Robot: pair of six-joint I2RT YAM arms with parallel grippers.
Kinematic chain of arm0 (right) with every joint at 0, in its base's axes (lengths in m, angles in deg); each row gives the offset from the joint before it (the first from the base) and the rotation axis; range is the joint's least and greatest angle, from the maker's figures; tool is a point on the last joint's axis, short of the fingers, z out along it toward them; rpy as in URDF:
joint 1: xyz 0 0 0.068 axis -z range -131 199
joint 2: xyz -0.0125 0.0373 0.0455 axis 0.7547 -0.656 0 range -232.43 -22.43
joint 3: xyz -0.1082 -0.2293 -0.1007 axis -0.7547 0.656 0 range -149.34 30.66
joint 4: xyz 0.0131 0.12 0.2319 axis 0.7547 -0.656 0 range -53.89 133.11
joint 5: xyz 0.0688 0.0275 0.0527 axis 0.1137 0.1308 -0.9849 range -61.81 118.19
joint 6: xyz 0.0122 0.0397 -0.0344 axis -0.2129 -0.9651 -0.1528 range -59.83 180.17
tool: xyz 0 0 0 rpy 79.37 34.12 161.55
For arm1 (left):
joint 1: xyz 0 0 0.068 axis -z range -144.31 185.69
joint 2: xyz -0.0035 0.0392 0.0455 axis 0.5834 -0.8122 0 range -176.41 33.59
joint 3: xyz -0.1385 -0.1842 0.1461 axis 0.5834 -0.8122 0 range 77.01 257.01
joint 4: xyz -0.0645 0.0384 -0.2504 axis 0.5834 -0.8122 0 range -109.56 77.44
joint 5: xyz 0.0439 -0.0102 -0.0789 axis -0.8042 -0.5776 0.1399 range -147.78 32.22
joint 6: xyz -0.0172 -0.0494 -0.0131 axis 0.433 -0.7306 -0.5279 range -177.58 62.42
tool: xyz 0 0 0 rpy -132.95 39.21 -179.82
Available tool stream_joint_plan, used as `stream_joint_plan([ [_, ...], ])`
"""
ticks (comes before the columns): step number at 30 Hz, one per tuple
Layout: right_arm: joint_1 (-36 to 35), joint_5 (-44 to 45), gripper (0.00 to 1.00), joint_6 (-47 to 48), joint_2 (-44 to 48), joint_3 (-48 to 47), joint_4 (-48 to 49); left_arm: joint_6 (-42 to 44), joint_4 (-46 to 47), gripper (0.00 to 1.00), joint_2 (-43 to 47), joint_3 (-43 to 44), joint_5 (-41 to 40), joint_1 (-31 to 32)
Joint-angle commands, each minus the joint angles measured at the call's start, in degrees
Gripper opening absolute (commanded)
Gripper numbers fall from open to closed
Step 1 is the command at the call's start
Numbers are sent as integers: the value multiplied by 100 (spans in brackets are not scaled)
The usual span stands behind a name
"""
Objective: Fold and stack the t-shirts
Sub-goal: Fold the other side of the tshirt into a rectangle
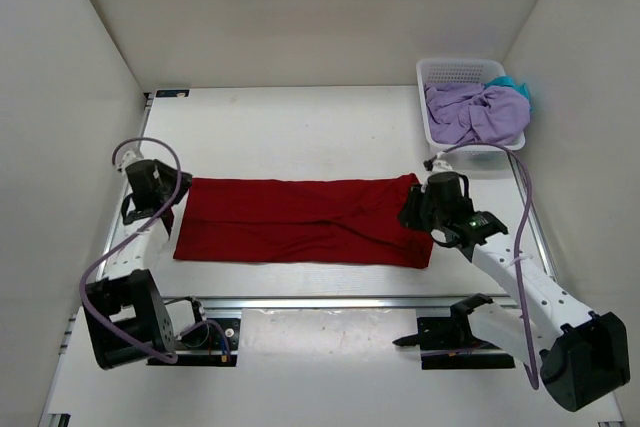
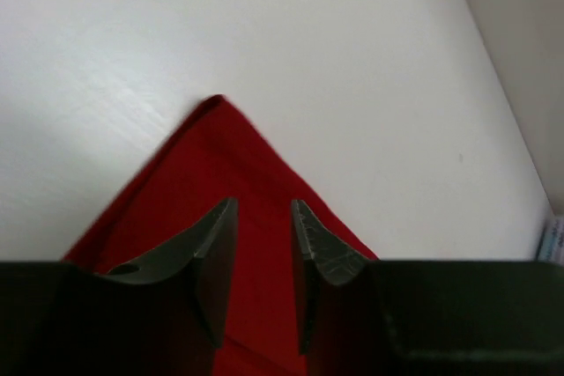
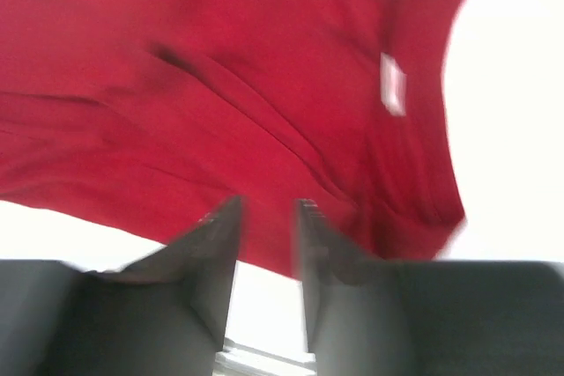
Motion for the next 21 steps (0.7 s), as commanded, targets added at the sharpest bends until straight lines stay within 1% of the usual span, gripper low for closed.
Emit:
stream_joint_plan([
  [1,-341,279,21,154,-315,-432,549,69,484,39,73,122,-176,764],
  [2,-394,-184,7,145,-640,-598,804,43,536,39,11,157,-133,1072],
  [3,-421,-311,2,189,-808,-652,972,-44,615,37,-7,201,7,1214],
  [5,-824,-225,0,372,-1553,-958,1560,-133,809,37,-190,210,26,2011],
  [6,-817,-224,1,426,-1740,-1030,1745,-72,844,36,-217,245,-35,2233],
  [7,-817,-398,2,531,-2116,-1248,1852,-37,853,36,-322,272,-105,2609],
  [9,-729,-575,16,602,-2680,-1460,2115,121,871,36,-463,298,-158,3252],
  [10,-642,-697,19,620,-2804,-1600,2169,192,888,35,-481,298,-98,3342],
  [12,-597,-777,29,690,-3120,-1724,2362,166,1028,35,-560,132,8,3684],
  [16,-474,-997,34,681,-3551,-1795,2433,113,1266,34,-569,-281,272,3922],
  [18,-422,-1356,36,691,-3745,-1760,2494,122,1363,34,-534,-440,368,3975],
  [21,-474,-1463,39,707,-3912,-1611,2573,17,1521,35,-499,-641,404,3888],
])
